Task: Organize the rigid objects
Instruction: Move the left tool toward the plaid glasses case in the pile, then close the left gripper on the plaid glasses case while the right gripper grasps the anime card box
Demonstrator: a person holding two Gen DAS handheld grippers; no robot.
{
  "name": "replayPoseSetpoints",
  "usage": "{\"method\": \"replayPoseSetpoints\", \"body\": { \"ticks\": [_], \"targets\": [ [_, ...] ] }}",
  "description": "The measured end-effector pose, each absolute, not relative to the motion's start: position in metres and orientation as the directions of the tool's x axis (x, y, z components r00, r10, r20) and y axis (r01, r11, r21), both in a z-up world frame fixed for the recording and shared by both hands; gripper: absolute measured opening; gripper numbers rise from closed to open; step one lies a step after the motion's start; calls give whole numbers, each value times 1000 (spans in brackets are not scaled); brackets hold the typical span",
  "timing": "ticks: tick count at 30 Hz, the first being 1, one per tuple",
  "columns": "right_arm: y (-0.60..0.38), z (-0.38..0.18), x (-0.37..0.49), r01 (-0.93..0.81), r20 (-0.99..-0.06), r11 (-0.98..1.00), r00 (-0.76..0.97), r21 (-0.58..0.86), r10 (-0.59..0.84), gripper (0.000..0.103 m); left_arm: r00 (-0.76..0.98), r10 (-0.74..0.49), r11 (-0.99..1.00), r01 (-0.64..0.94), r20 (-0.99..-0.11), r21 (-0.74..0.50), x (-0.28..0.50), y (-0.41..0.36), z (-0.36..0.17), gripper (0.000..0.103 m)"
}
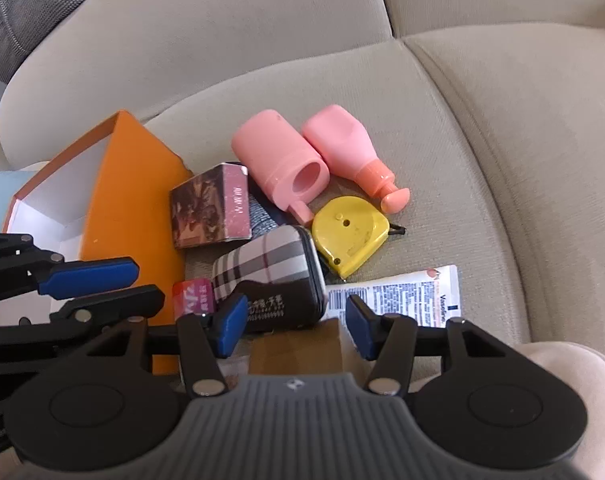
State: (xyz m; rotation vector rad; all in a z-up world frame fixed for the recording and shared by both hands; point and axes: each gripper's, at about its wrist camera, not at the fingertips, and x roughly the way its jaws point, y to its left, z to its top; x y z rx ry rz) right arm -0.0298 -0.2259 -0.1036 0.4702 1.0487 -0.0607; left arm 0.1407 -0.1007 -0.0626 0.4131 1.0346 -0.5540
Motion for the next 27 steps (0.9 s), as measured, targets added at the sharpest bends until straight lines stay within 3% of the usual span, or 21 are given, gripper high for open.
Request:
{"method": "replayPoseSetpoints", "body": {
  "ticks": [1,4,9,19,27],
  "targets": [
    [-227,-106,-27,268,-843,895,506,356,183,55,390,-232,788,612,-891,63,143,-102,-64,29],
    [-229,-110,-21,267,-841,890,504,370,198,34,386,-223,777,625,-895,75,145,-104,-68,37],
    [-230,-97,-22,254,-816,881,537,400,215,23,378,-218,746,659,-900,96,142,-112,-76,46],
    [-245,-86,-24,300,-771,799,567,521,289,17,400,-204,709,690,-894,147,135,-140,-102,50],
    [-253,-95,-28,353,-770,755,563,552,299,16,480,-156,770,607,-863,198,136,-158,-111,55]
  ]
}}
